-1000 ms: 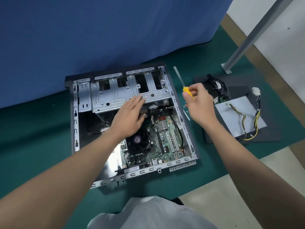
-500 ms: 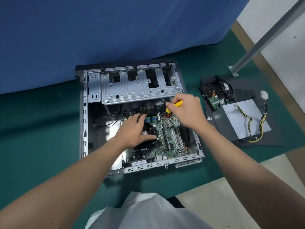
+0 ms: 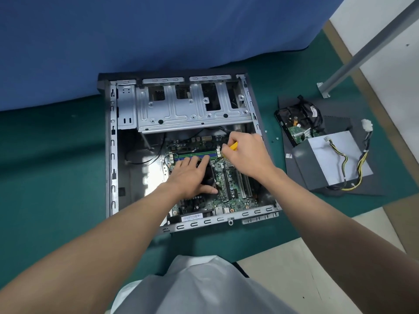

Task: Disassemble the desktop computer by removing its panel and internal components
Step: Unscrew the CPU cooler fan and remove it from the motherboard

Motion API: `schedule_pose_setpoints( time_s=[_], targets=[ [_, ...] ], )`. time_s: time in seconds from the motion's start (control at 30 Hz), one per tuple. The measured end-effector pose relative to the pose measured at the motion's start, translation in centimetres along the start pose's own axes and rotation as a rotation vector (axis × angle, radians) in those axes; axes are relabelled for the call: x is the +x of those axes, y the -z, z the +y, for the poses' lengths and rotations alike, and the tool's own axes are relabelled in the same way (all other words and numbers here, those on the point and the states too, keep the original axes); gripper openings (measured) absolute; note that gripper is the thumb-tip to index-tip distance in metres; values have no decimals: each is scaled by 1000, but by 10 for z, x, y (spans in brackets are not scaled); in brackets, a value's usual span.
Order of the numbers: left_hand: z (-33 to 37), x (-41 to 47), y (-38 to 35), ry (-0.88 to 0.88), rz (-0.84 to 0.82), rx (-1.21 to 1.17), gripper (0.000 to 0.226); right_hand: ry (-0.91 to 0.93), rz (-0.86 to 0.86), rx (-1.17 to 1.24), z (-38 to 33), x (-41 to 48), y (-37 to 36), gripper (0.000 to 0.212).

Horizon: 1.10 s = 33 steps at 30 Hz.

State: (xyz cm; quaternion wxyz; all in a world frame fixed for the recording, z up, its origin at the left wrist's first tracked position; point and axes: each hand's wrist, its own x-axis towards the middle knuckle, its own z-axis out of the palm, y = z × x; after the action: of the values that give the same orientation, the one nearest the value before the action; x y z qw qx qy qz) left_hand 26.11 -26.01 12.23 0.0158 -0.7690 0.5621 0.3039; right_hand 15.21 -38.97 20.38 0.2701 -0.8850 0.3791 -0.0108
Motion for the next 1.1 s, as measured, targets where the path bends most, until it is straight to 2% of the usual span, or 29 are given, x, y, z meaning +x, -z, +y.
schedule_pose_setpoints(
  time_s=[0.2,0.47,0.7,0.87,1.1],
  targets=[
    [1,-1,1,3,-10,-8,108,25,-23,-15,-1,2,-1,24],
    [2,0,2,5,-10,8,107,15,-27,-5,0,3,3,28],
    [1,1,1,7,-8,15,107,76,-45,-88,-1,0,-1,24],
    [1,1,1,10,-7,16,106,29,14,-30,-1,3,5,22],
    [2,0,4,7,-11,5,107,7,-10,-5,-1,3,3,23]
  ],
)
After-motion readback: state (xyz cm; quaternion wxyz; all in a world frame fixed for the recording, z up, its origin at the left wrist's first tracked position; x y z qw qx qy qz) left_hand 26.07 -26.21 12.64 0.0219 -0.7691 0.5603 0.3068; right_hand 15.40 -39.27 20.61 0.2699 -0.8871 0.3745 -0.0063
